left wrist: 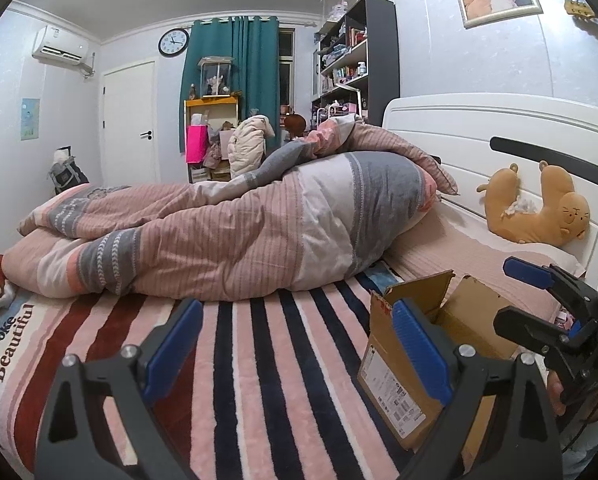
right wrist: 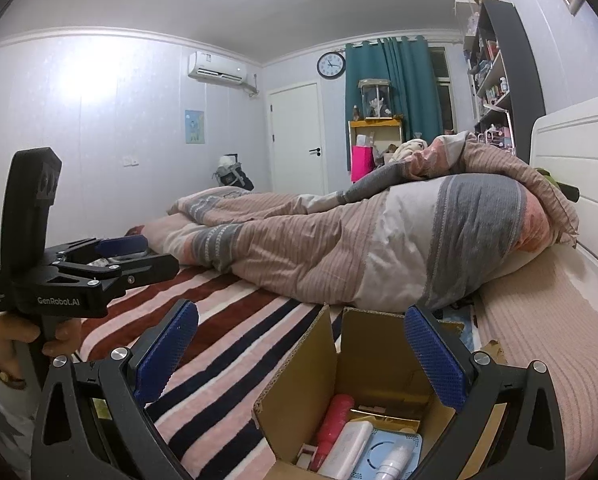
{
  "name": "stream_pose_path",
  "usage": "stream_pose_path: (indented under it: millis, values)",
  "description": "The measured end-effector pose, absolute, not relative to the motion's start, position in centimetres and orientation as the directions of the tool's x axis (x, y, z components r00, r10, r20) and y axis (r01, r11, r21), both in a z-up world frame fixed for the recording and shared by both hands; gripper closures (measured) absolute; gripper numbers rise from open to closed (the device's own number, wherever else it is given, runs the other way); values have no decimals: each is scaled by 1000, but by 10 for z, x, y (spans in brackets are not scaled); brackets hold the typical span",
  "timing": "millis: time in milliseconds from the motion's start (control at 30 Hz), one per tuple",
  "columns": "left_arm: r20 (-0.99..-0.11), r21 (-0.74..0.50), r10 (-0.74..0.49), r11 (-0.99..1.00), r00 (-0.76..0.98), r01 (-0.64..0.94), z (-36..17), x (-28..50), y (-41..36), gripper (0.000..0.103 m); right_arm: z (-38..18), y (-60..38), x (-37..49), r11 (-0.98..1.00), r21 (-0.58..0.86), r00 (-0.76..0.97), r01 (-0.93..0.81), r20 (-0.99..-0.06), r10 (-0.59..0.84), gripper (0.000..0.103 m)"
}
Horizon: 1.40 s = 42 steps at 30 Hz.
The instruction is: Organize rigid objects
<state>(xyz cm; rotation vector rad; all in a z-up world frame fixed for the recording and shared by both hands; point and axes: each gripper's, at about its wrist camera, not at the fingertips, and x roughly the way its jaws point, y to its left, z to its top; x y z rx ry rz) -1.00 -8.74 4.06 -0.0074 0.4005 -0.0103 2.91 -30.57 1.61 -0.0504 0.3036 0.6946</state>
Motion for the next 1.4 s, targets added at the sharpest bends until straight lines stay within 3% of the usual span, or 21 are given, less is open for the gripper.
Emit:
stream_pose_path:
  millis: [1400]
  values:
    - [-392, -8, 64, 997, 918, -73, 35, -13, -65, 2, 13, -296, 29, 761, 55, 715, -647, -302, 630, 0]
